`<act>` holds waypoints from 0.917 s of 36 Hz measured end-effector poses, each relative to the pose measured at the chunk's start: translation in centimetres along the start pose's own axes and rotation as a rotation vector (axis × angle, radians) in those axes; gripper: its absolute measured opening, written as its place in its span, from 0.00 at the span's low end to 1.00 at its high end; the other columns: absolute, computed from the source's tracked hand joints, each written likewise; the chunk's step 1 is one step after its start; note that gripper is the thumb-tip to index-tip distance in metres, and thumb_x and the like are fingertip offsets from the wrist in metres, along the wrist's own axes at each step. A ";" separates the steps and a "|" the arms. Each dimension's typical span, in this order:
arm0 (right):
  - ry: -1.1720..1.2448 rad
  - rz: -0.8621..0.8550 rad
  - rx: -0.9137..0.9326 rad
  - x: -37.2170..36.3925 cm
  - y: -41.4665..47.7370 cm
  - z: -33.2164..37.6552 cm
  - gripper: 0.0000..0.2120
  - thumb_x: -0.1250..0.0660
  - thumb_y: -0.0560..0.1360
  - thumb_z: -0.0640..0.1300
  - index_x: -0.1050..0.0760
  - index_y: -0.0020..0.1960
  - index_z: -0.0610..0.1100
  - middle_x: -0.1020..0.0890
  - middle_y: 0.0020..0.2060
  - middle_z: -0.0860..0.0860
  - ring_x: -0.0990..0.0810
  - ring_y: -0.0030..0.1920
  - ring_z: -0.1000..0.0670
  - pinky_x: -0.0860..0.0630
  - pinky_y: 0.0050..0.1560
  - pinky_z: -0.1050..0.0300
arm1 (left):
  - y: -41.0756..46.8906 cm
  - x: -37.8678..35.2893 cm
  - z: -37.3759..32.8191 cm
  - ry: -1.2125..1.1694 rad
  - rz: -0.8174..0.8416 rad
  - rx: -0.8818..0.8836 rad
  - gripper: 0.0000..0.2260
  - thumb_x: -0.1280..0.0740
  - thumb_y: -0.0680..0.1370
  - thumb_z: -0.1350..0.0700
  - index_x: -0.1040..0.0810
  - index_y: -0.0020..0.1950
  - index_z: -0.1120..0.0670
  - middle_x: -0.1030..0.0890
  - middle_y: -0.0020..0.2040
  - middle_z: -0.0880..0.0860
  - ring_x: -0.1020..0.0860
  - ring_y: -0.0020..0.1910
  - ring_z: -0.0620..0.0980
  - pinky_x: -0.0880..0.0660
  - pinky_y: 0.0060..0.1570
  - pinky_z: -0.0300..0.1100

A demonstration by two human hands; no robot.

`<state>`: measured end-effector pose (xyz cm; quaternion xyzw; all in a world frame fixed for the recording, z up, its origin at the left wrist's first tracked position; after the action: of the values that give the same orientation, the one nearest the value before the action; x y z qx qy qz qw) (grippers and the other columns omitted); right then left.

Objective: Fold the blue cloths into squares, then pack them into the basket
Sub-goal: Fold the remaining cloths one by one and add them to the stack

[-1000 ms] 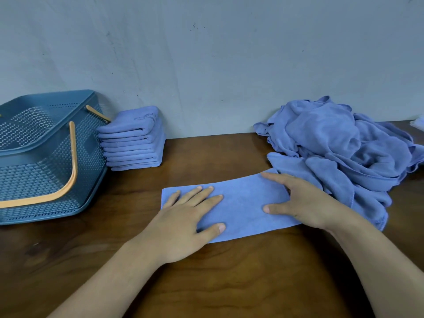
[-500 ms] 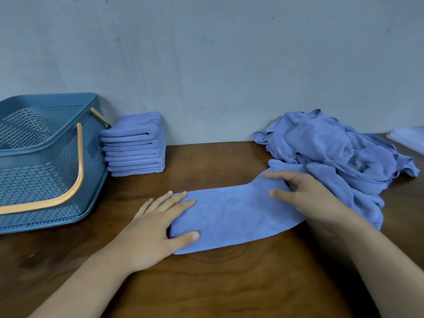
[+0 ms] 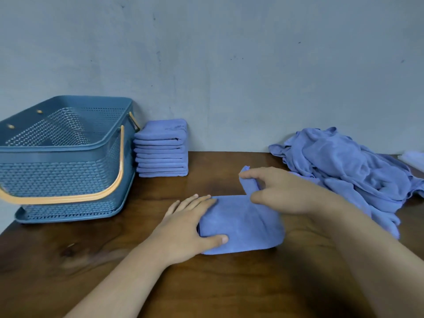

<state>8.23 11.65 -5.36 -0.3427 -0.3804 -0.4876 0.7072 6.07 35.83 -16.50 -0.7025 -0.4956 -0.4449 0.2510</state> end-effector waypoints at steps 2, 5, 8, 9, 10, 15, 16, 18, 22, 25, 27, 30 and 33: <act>0.036 0.034 -0.023 -1.4 0.9 0.9 0.16 0.35 0.74 0.36 0.28 0.61 0.33 0.30 0.38 0.43 0.33 0.36 0.53 0.36 0.40 0.53 | 0.0 0.1 0.1 -0.050 -0.026 0.012 0.43 0.34 0.73 0.24 0.45 0.84 0.36 0.43 0.81 0.31 0.51 0.81 0.34 0.51 0.83 0.49; 0.111 0.069 -0.058 -4.0 2.0 1.8 0.05 0.35 0.74 0.35 0.29 0.43 0.42 0.34 0.33 0.58 0.35 0.30 0.57 0.36 0.37 0.61 | 0.0 0.2 0.9 -0.192 -0.071 0.086 0.38 0.29 0.77 0.35 0.44 0.83 0.36 0.40 0.79 0.32 0.45 0.80 0.37 0.44 0.81 0.47; 0.209 0.102 -0.031 -7.1 2.6 1.5 0.20 0.32 0.76 0.42 0.23 0.65 0.60 0.25 0.58 0.63 0.26 0.56 0.65 0.30 0.56 0.66 | 0.0 0.3 1.9 -0.302 -0.110 0.129 0.34 0.28 0.78 0.47 0.40 0.80 0.34 0.35 0.78 0.35 0.38 0.79 0.41 0.38 0.79 0.45; 0.229 0.071 -0.031 -7.6 2.5 1.5 0.27 0.32 0.77 0.43 0.27 0.75 0.58 0.29 0.67 0.62 0.29 0.65 0.62 0.30 0.62 0.63 | 0.0 0.3 2.1 -0.317 -0.111 0.140 0.33 0.28 0.78 0.49 0.39 0.80 0.35 0.34 0.77 0.36 0.37 0.78 0.40 0.37 0.78 0.44; 0.260 0.042 -0.039 -7.9 2.3 1.5 0.30 0.32 0.78 0.43 0.31 0.78 0.56 0.31 0.71 0.61 0.30 0.67 0.60 0.30 0.62 0.62 | 0.0 0.4 2.0 -0.322 -0.112 0.146 0.33 0.28 0.78 0.50 0.38 0.79 0.36 0.34 0.76 0.37 0.37 0.77 0.38 0.37 0.77 0.43; 0.311 0.026 -0.055 -8.0 2.3 1.2 0.31 0.31 0.77 0.43 0.30 0.78 0.58 0.30 0.71 0.61 0.25 0.65 0.56 0.27 0.66 0.56 | 0.1 0.3 2.3 -0.319 -0.129 0.171 0.32 0.26 0.77 0.49 0.37 0.77 0.35 0.30 0.69 0.35 0.33 0.71 0.36 0.33 0.72 0.40; 0.299 0.035 -0.052 -7.9 2.3 1.3 0.31 0.31 0.77 0.43 0.30 0.78 0.58 0.30 0.71 0.61 0.25 0.66 0.55 0.27 0.68 0.55 | 0.1 0.2 2.4 -0.314 -0.129 0.174 0.32 0.26 0.77 0.48 0.37 0.76 0.35 0.30 0.68 0.34 0.32 0.71 0.36 0.32 0.72 0.41; 0.271 0.031 -0.036 -7.4 2.4 1.4 0.32 0.30 0.77 0.43 0.31 0.79 0.57 0.30 0.72 0.60 0.24 0.66 0.55 0.26 0.68 0.54 | 0.0 0.1 2.4 -0.311 -0.132 0.179 0.32 0.26 0.77 0.47 0.37 0.76 0.35 0.30 0.68 0.33 0.32 0.71 0.37 0.32 0.73 0.43; 0.297 -0.013 0.011 -6.8 2.6 2.2 0.32 0.30 0.76 0.43 0.31 0.78 0.58 0.28 0.70 0.60 0.22 0.57 0.55 0.27 0.59 0.57 | 0.1 0.4 2.3 -0.314 -0.135 0.173 0.34 0.26 0.77 0.47 0.38 0.77 0.36 0.30 0.69 0.34 0.33 0.73 0.38 0.32 0.74 0.45; 0.308 0.052 0.035 -8.3 2.7 2.9 0.33 0.29 0.76 0.44 0.31 0.79 0.59 0.28 0.71 0.61 0.21 0.55 0.57 0.25 0.57 0.58 | 0.2 0.3 2.5 -0.335 -0.137 0.173 0.35 0.25 0.76 0.48 0.39 0.78 0.36 0.29 0.69 0.34 0.33 0.73 0.38 0.33 0.74 0.44; 0.323 0.068 0.035 -9.4 2.7 2.8 0.32 0.29 0.77 0.43 0.32 0.79 0.58 0.31 0.73 0.61 0.22 0.60 0.57 0.24 0.63 0.56 | 0.2 0.2 2.5 -0.346 -0.141 0.173 0.36 0.24 0.76 0.49 0.39 0.79 0.36 0.29 0.69 0.33 0.33 0.73 0.37 0.33 0.74 0.42; 0.383 0.060 0.036 -9.6 2.7 2.5 0.32 0.29 0.78 0.44 0.31 0.78 0.60 0.27 0.69 0.61 0.24 0.54 0.60 0.25 0.61 0.58 | 0.2 0.2 2.4 -0.368 -0.138 0.167 0.37 0.24 0.76 0.50 0.41 0.79 0.36 0.30 0.69 0.32 0.33 0.73 0.37 0.33 0.73 0.41; 0.495 0.087 0.029 -9.4 2.5 2.6 0.30 0.27 0.79 0.44 0.30 0.76 0.65 0.23 0.62 0.62 0.19 0.50 0.61 0.25 0.52 0.66 | 0.1 0.4 2.6 -0.368 -0.132 0.167 0.38 0.24 0.76 0.49 0.43 0.79 0.34 0.29 0.68 0.32 0.33 0.73 0.37 0.33 0.74 0.41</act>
<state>7.90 18.61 -12.65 -0.2188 -0.1875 -0.5202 0.8040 7.19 37.99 -17.38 -0.7148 -0.6131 -0.2818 0.1838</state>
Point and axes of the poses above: each hand's wrist, its own y-axis towards the middle knuckle, its own x-axis out of the back of the hand, z = x × y, the point moved 2 cm from there along y, towards the middle knuckle
